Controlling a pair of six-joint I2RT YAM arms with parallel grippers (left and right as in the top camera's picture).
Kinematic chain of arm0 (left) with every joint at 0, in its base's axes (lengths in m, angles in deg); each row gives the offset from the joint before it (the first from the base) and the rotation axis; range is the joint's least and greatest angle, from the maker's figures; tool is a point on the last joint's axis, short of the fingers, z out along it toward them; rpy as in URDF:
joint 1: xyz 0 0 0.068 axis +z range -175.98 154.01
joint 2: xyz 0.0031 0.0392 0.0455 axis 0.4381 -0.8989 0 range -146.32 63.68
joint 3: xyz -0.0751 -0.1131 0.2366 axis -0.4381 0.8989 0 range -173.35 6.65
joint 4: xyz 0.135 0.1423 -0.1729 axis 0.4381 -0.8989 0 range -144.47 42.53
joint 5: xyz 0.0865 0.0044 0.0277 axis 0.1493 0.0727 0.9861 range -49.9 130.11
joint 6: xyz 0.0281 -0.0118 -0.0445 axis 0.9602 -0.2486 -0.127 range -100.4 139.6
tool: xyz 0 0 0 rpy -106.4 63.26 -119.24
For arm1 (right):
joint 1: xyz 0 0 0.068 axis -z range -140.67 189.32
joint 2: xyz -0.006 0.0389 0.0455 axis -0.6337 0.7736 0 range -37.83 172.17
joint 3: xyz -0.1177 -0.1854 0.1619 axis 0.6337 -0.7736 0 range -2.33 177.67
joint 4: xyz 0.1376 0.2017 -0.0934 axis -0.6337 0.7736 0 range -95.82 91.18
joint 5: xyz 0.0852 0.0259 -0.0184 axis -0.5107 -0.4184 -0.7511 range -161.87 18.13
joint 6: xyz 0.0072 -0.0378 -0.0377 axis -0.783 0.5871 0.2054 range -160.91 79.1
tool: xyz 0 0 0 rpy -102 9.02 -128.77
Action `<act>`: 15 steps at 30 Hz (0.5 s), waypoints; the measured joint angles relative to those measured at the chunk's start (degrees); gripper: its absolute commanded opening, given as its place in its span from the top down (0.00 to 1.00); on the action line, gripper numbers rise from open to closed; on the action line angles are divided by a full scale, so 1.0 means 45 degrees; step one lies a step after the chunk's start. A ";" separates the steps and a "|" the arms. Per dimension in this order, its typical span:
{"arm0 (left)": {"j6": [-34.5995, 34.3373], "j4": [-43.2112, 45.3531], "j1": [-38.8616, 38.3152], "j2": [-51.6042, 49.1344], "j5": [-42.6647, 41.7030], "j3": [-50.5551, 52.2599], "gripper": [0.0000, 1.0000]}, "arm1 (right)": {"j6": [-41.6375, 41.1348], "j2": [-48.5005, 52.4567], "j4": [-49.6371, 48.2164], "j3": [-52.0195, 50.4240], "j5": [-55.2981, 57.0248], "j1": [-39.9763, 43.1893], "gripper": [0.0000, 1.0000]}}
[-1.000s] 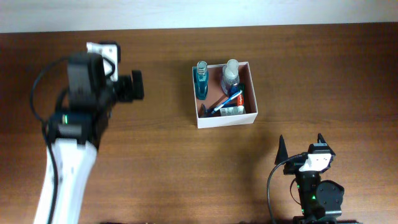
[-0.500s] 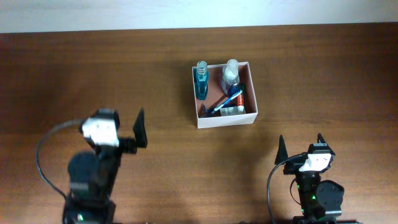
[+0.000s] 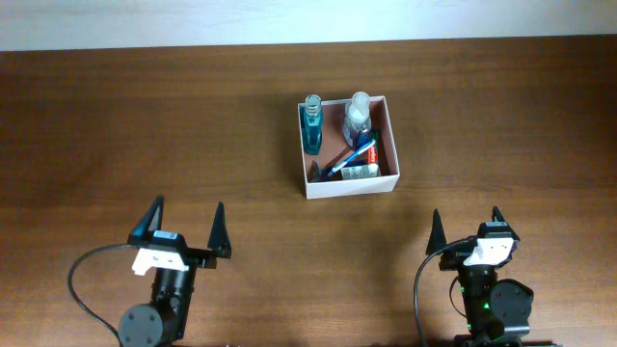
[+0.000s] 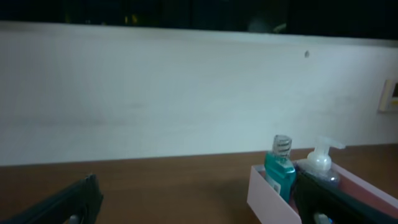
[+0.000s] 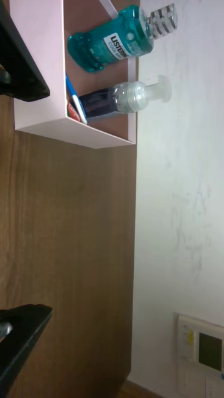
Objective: Pack container
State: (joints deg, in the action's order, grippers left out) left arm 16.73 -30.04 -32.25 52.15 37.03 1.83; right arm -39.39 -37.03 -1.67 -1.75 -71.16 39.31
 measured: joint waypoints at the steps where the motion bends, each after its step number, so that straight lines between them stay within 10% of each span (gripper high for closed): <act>1: 0.0000 -0.0005 0.0000 0.0248 0.0000 0.0078 0.01 | 0.0010 0.0000 0.0000 0.0000 0.0000 0.0000 0.01; 15: 0.0000 -0.0879 0.0481 0.2351 -0.0010 0.0529 0.01 | 0.0010 0.0000 0.0000 0.0000 0.0005 0.0000 0.01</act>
State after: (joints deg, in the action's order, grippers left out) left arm 16.73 -33.99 -30.08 62.73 36.99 4.22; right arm -39.34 -37.03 -1.67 -1.75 -71.14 39.31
